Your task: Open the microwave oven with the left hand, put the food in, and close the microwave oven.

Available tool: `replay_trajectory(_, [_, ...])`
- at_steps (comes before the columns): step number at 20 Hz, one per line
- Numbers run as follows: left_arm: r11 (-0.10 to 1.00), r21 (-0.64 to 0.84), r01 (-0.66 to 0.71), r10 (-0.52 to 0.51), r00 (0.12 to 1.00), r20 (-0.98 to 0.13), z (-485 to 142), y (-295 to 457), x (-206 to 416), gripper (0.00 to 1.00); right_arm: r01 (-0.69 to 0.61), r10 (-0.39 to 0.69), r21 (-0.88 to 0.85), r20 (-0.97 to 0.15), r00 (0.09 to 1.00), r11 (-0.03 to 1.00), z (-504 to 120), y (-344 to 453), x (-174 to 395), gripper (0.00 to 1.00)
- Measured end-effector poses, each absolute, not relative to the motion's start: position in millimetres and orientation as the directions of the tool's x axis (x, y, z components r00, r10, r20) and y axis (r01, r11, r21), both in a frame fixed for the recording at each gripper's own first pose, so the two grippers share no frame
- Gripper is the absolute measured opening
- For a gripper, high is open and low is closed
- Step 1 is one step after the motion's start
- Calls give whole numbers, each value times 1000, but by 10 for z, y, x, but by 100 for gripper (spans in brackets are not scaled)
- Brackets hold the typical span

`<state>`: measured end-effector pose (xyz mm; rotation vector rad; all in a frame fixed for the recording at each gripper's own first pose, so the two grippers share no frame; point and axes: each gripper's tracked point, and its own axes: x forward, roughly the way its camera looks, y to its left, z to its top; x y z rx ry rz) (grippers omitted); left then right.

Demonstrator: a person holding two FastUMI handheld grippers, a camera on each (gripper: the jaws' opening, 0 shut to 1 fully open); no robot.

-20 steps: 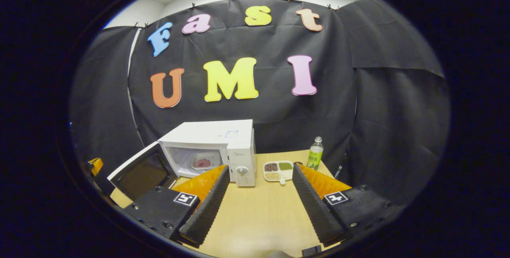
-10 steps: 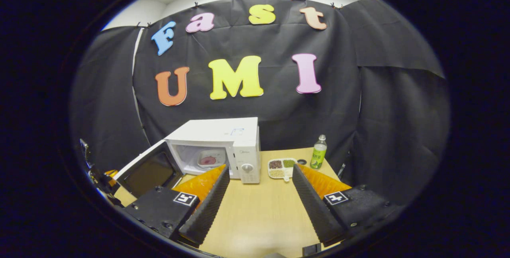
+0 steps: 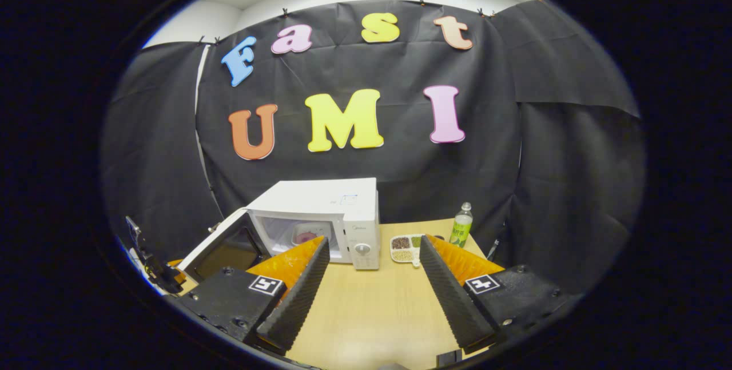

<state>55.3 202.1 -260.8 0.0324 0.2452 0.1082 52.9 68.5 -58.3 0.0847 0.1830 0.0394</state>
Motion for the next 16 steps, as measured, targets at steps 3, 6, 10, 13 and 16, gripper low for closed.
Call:
replay_trajectory(3, [998, 34, -47, 54, 968, -244, -2627, 1727, 584, 0, -38, 53, 89, -179, 982, 995, -535, 662, 502, 92])
replay_trajectory(6, [999, 43, 11, -1, 972, -234, -2592, 1402, 624, 0, -38, 57, 106, -179, 982, 994, -493, 596, 489, 92])
replay_trajectory(10, [994, 48, 94, -81, 972, -222, -2571, 914, 713, 0, -25, 42, 95, -183, 982, 995, -454, 434, 480, 92])
replay_trajectory(13, [987, 40, 155, -142, 962, -233, -2583, 547, 806, 0, -17, 35, 100, -183, 983, 995, -427, 335, 492, 92])
replay_trajectory(16, [979, 54, 197, -180, 956, -231, -2572, 252, 915, 0, -8, 26, 95, -189, 982, 995, -435, 211, 513, 100])
